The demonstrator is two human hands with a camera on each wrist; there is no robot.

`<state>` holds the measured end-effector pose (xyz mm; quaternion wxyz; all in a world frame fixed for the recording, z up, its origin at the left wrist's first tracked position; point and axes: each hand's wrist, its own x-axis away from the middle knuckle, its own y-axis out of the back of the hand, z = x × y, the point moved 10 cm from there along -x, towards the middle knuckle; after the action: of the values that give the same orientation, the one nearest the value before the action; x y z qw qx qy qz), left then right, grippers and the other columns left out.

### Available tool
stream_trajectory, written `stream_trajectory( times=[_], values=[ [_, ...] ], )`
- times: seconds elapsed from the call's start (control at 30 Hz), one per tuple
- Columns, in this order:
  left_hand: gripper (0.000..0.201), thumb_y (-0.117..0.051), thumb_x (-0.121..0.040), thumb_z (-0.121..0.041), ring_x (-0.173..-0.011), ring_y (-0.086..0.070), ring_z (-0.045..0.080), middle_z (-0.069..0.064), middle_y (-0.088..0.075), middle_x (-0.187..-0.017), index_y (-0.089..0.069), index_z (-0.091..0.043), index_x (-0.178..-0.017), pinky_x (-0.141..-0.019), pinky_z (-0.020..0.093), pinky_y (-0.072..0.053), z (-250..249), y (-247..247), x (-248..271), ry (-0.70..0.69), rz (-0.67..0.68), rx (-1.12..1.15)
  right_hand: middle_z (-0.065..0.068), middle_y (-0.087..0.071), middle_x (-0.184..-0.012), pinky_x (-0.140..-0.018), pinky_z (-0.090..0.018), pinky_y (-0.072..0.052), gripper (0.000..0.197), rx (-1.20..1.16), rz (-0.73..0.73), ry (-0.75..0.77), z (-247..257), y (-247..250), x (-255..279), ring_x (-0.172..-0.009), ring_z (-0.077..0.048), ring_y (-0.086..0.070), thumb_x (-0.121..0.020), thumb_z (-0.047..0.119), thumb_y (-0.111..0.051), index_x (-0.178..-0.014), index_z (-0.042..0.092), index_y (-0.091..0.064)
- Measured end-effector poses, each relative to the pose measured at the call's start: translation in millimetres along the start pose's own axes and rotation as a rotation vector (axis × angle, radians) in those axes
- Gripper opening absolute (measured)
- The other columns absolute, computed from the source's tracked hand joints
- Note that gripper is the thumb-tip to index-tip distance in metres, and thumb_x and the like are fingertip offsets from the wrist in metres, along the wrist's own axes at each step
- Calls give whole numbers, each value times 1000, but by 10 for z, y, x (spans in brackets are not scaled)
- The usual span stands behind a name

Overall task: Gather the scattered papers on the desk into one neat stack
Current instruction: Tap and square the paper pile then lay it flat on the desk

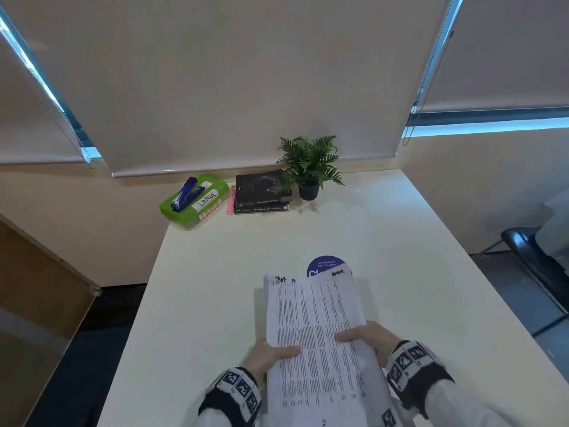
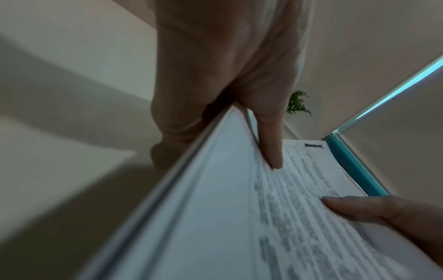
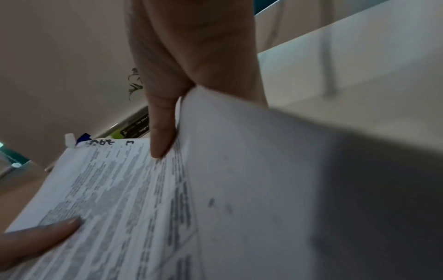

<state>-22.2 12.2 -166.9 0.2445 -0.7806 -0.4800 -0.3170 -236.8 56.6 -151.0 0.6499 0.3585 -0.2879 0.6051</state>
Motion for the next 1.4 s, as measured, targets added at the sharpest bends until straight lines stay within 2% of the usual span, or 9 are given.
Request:
stream_trajectory(
  times=[0.23, 0.37, 0.5, 0.93, 1.03, 1.1, 1.2, 1.3, 1.4],
  values=[
    [45, -68, -81, -38, -88, -61, 15, -1, -62, -105, -49, -11, -112, -65, 19, -47, -196, 235, 98, -160, -327, -427, -9, -55, -107, -85, -35, -47, 44, 69, -304, 127, 45, 189, -3, -103, -28, -56, -78, 17, -74, -108, 4, -45],
    [44, -47, -94, -36, -104, -55, 22, 9, -48, -122, -40, -11, -130, -83, 27, -44, -381, 258, 143, -203, -435, -749, -12, -51, -115, -71, -29, -39, 30, 328, -400, 110, 94, 223, 17, -90, -24, -49, -91, 24, -50, -114, 5, -46],
    [39, -43, -96, -29, -108, -55, 25, 11, -43, -124, -42, -9, -130, -85, 28, -44, -406, 222, 127, -166, -438, -910, -16, -54, -117, -82, -31, -41, 18, 545, -479, 99, 161, 222, 49, -98, -28, -54, -94, 16, -33, -101, 6, -46],
    [40, -47, -95, -27, -106, -54, 22, 10, -42, -123, -42, -6, -128, -86, 26, -48, -421, 184, 150, -187, -492, -959, -12, -50, -126, -91, -36, -41, 29, 638, -526, 93, 226, 184, 80, -111, -31, -54, -93, 11, -32, -118, 5, -44],
    [71, -50, -93, -36, -123, -45, 25, 15, -31, -141, -17, -2, -145, -96, 30, -44, -515, 196, 259, -173, -635, -1083, -12, -44, -128, -90, -37, -43, 36, 679, -509, 96, 289, 240, 112, -112, -30, -52, -92, 19, -39, -126, 7, -37],
    [70, -53, -91, -26, -125, -44, 25, 13, -36, -141, -17, -5, -148, -101, 35, -41, -790, 7, 346, -368, -750, -1195, -12, -42, -128, -92, -38, -46, 46, 826, -687, 246, 565, 339, 237, -113, -27, -51, -92, 21, -44, -135, 9, -33],
    [50, -56, -80, 2, -112, -52, 21, 4, -55, -120, -53, -14, -127, -101, 36, -45, -1060, -464, 222, -724, -593, -1321, -8, -50, -131, -98, -37, -41, 46, 980, -723, 639, 984, 45, 277, -119, -24, -50, -92, 13, -46, -138, 12, -41],
    [35, -57, -83, -20, -119, -55, 26, 4, -61, -120, -61, -18, -117, -105, 49, -42, -1033, -514, -111, -758, -415, -1513, -5, -55, -132, -106, -40, -39, 44, 1204, -465, 783, 1002, -353, 20, -125, -25, -51, -86, 4, -49, -129, 16, -52],
    [51, -29, -96, -43, -137, -39, 24, 5, -45, -145, -45, -19, -138, -112, 51, -26, -798, -341, -388, -702, -299, -1637, 0, -53, -139, -110, -40, -35, 42, 1319, -329, 702, 777, -311, -319, -129, -21, -51, -95, 34, -34, -134, 20, -45]
  ],
)
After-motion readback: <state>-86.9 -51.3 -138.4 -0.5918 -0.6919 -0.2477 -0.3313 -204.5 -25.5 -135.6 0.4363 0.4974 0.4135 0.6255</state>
